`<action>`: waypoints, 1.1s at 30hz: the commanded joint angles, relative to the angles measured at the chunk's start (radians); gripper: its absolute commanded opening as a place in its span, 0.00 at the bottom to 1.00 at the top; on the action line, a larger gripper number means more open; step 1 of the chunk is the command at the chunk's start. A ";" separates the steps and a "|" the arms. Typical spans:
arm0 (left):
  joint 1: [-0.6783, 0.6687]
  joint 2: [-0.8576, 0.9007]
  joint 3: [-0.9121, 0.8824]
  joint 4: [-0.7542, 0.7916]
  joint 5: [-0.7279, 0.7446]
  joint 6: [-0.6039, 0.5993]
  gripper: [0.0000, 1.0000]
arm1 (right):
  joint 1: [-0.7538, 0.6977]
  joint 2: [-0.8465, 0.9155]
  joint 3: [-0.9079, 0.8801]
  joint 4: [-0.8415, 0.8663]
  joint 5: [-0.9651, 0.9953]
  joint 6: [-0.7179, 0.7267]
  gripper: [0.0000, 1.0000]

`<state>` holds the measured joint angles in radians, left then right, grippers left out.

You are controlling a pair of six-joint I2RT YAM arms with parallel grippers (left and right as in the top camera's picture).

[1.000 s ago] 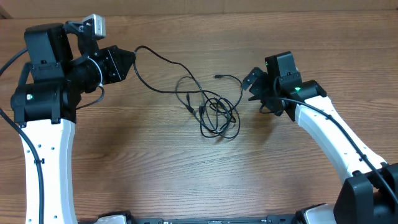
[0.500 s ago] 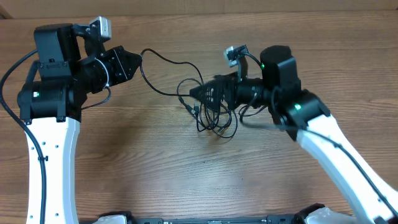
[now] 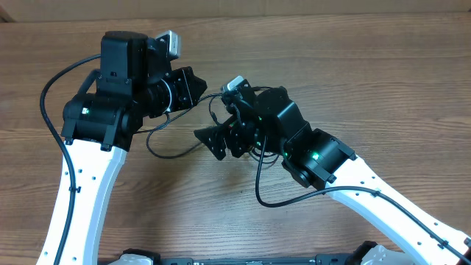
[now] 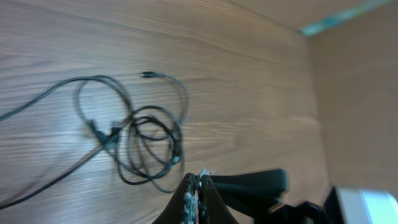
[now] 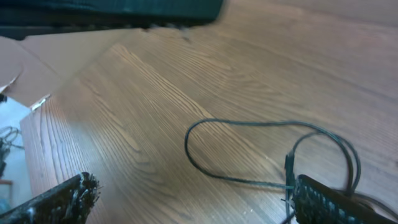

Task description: Untangle cables

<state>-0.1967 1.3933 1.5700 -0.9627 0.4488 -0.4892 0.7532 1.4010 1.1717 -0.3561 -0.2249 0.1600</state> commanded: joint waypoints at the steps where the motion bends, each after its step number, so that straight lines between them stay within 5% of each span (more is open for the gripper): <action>1: 0.003 0.014 0.010 -0.047 -0.261 -0.064 0.04 | -0.002 0.003 0.008 -0.021 0.103 0.046 1.00; 7: 0.003 0.150 0.009 -0.183 -0.338 -0.082 0.06 | -0.003 0.003 0.008 -0.056 0.269 0.241 1.00; 9: 0.000 0.210 0.009 -0.239 -0.293 -0.090 0.18 | -0.003 0.003 0.008 -0.061 0.269 0.241 1.00; 10: -0.005 0.243 0.009 -0.260 -0.257 -0.056 0.36 | -0.003 0.003 0.008 -0.064 0.269 0.241 1.00; 12: -0.026 0.322 0.009 -0.272 -0.203 0.126 0.55 | -0.003 0.003 0.008 -0.065 0.269 0.241 1.00; 25: -0.042 0.713 0.009 -0.223 -0.257 0.451 0.79 | -0.157 0.002 0.008 -0.185 0.279 0.397 1.00; 32: -0.056 0.761 0.008 -0.180 -0.257 0.555 0.68 | -0.162 0.002 0.008 -0.216 0.271 0.397 1.00; 33: -0.060 0.761 0.008 -0.170 -0.256 0.556 0.40 | -0.162 0.002 0.008 -0.218 0.266 0.397 1.00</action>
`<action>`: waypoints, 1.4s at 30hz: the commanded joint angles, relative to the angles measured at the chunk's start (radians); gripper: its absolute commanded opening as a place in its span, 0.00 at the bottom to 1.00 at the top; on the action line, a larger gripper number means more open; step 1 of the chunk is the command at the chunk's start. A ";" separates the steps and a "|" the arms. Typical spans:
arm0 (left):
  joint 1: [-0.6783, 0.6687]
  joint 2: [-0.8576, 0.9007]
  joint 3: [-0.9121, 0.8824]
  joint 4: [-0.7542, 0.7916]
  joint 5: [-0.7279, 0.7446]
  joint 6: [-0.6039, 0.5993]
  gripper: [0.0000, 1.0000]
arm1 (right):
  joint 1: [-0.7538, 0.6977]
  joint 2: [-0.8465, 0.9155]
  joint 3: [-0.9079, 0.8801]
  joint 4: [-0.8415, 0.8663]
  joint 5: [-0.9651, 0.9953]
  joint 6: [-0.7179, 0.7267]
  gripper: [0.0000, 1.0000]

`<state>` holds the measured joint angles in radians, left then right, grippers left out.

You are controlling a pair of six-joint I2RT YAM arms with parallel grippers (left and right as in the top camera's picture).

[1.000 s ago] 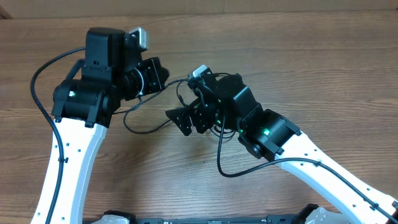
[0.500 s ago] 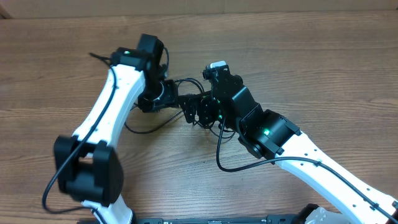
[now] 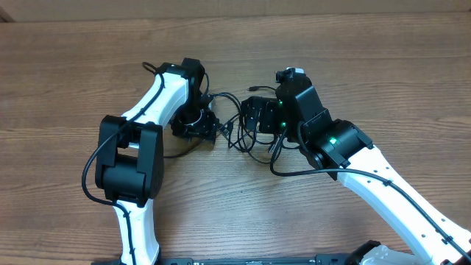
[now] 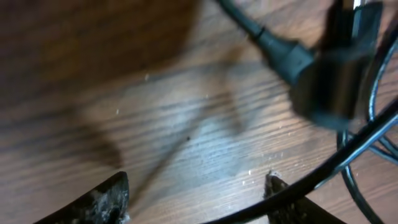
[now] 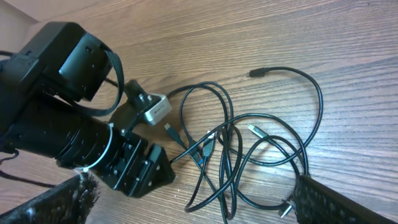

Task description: Untangle cables

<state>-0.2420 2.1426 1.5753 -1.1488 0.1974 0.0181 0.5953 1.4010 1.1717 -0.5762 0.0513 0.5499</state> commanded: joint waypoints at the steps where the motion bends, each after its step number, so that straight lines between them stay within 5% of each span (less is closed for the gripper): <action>1: -0.018 0.012 0.002 0.016 0.014 0.046 0.27 | -0.004 0.002 0.008 0.000 -0.020 0.007 1.00; 2: -0.023 0.012 0.003 0.006 0.042 0.046 0.06 | -0.004 0.002 0.008 -0.006 -0.024 0.007 1.00; 3: -0.025 0.009 0.011 -0.017 0.064 0.046 0.04 | -0.004 0.002 0.008 -0.012 -0.024 0.008 1.00; 10: -0.025 -0.152 0.399 -0.227 0.282 -0.016 0.04 | -0.004 0.004 0.008 -0.025 -0.135 0.008 1.00; 18: -0.025 -0.412 0.856 -0.099 0.431 -0.230 0.04 | -0.001 0.004 0.008 -0.024 -0.242 0.008 1.00; 24: -0.025 -0.510 0.877 0.102 0.391 -0.526 0.04 | -0.001 0.003 0.008 0.097 -0.435 -0.001 1.00; 28: -0.025 -0.510 0.876 0.077 0.220 -0.666 0.04 | -0.001 -0.044 0.008 0.195 -0.472 -0.030 1.00; 36: -0.025 -0.510 0.876 0.080 0.214 -1.110 0.04 | 0.000 -0.056 0.008 0.311 -0.463 -0.228 1.00; 42: -0.026 -0.510 0.876 0.080 0.220 -1.186 0.04 | 0.000 0.040 0.008 0.413 -0.317 -0.245 1.00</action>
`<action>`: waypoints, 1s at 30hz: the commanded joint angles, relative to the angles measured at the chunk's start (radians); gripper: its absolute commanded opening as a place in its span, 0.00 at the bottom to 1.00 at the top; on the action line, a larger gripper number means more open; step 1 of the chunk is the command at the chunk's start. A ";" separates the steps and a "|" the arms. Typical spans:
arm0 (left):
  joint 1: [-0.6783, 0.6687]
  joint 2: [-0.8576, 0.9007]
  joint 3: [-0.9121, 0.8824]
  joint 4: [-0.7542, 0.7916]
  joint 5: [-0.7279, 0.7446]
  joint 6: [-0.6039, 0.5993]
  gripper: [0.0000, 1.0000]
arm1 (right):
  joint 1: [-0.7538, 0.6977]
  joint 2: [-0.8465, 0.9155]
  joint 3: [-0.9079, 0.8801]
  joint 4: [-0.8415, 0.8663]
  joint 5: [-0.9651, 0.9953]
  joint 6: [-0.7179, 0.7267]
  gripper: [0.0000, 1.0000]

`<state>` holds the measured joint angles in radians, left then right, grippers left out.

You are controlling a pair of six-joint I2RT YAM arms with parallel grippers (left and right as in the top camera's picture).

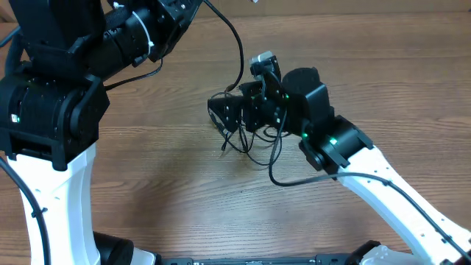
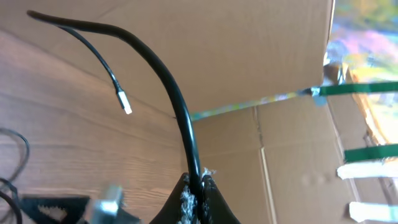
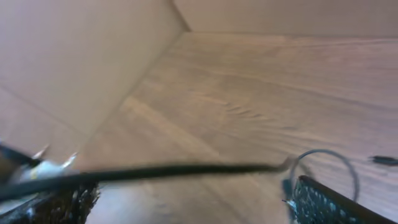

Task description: Untangle cables

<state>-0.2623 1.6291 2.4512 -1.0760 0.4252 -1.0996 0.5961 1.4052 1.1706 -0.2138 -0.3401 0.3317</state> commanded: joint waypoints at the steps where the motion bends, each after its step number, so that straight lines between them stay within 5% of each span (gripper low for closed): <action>1: -0.006 0.003 0.001 0.007 -0.007 -0.068 0.04 | -0.001 0.045 0.009 0.074 0.075 -0.027 1.00; 5: -0.006 0.003 0.001 0.007 0.003 -0.068 0.04 | -0.001 0.085 0.009 0.178 0.138 -0.050 0.98; 7: -0.006 0.003 0.000 0.003 -0.006 -0.068 0.04 | 0.000 0.093 0.009 0.174 0.144 -0.048 0.73; 9: -0.006 0.003 0.000 -0.022 -0.116 -0.067 0.04 | 0.000 0.093 0.009 0.150 0.108 -0.012 0.22; 10: -0.006 0.003 0.000 -0.036 -0.173 -0.059 0.04 | -0.001 0.093 0.009 0.143 0.091 0.015 0.07; 11: -0.006 0.003 0.000 -0.054 -0.247 -0.041 0.04 | -0.001 0.093 0.009 0.137 0.059 0.061 0.04; 16: -0.006 0.032 -0.001 -0.234 -0.761 -0.022 0.06 | -0.001 0.026 0.009 0.154 -0.080 0.309 0.04; 21: -0.006 0.079 -0.002 -0.321 -0.805 0.001 0.04 | -0.003 -0.103 0.009 0.176 -0.074 0.283 0.04; 24: -0.006 0.074 0.000 -0.245 -0.649 0.011 0.04 | 0.006 -0.114 0.009 0.087 -0.058 0.059 0.51; 25: -0.006 0.070 0.000 -0.198 -0.577 0.011 0.04 | 0.020 -0.102 0.009 0.045 -0.057 -0.037 0.91; 26: -0.006 0.066 0.000 -0.156 -0.508 0.011 0.05 | 0.033 -0.084 0.009 0.023 -0.056 -0.100 1.00; 30: -0.006 0.062 0.001 -0.086 -0.367 0.010 0.05 | 0.069 0.000 0.009 0.027 0.029 -0.147 1.00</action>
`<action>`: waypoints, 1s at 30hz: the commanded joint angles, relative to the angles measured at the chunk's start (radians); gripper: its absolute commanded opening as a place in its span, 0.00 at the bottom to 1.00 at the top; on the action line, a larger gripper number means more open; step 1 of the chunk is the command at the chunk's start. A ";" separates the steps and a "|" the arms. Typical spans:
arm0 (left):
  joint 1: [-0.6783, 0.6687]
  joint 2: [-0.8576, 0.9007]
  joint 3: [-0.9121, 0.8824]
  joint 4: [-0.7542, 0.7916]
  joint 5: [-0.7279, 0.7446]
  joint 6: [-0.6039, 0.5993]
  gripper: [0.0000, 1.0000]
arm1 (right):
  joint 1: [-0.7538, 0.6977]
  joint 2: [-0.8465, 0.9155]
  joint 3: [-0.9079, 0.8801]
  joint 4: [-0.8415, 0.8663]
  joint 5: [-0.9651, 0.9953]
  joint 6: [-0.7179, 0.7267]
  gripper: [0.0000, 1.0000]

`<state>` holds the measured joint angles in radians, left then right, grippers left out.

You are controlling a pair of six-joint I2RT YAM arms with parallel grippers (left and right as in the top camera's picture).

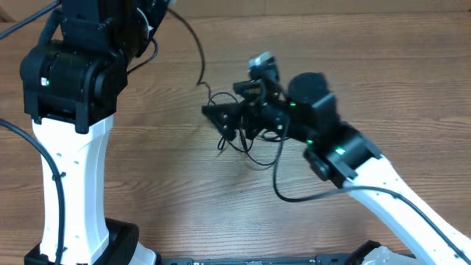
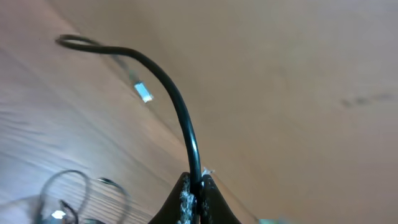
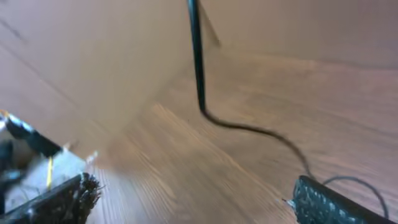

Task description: Untangle cables

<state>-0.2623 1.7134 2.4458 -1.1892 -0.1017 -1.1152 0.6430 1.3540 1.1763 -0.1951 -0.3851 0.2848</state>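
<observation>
A tangle of thin black cables (image 1: 249, 138) lies mid-table. My left gripper (image 2: 198, 182) is raised high and shut on one black cable (image 2: 180, 112). That cable arcs above the fingers and ends in a small plug (image 2: 143, 92). In the overhead view the lifted cable (image 1: 196, 51) drops from the top edge toward the tangle's left side. My right gripper (image 1: 222, 119) sits low at the tangle's left edge; its fingers (image 3: 323, 202) stand wide open with nothing between them. The lifted cable (image 3: 196, 62) hangs in front of it.
The table is wood-grain (image 1: 383, 66), with cardboard walls behind it (image 2: 298, 74). The tall left arm column (image 1: 73, 147) stands at the left. The right arm (image 1: 383, 184) reaches in from the lower right.
My left arm has swung, and the lifted cable now hangs further left in the overhead view. The left gripper remains shut on it. The right gripper stays open by the tangle, shifted slightly.
Both grippers hovered by the tangle, left shut and empty, right open. Then the left gripper was open, down among the cables. A second ago it was shut on one black cable held high. Now it holds that cable up while the right stays open at the tangle.
</observation>
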 commanded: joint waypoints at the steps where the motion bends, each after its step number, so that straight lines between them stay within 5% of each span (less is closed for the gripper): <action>1: -0.006 -0.025 0.006 0.040 0.212 0.009 0.04 | 0.029 0.083 0.003 0.024 0.110 -0.100 1.00; 10: -0.007 -0.089 0.006 0.063 0.280 -0.007 0.04 | 0.030 0.240 0.003 0.277 0.321 -0.104 0.96; 11: -0.007 -0.090 0.006 0.063 0.273 -0.007 0.04 | 0.030 0.244 0.003 0.282 0.321 -0.104 0.85; 13: -0.007 -0.090 0.006 0.050 0.250 -0.007 0.05 | 0.030 0.245 0.003 0.281 0.321 -0.101 0.40; 16: -0.007 -0.090 0.006 0.029 0.216 -0.007 0.04 | 0.030 0.245 0.003 0.285 0.320 -0.045 0.04; 23: -0.006 -0.071 0.006 -0.054 -0.046 0.015 0.06 | 0.030 0.209 0.003 0.299 0.172 0.152 0.04; 30: -0.006 0.024 0.005 -0.168 -0.354 0.021 0.34 | 0.029 0.008 0.003 0.322 -0.009 0.517 0.04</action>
<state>-0.2623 1.6943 2.4458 -1.3319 -0.2806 -1.1114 0.6701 1.4536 1.1721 0.1150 -0.3141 0.6563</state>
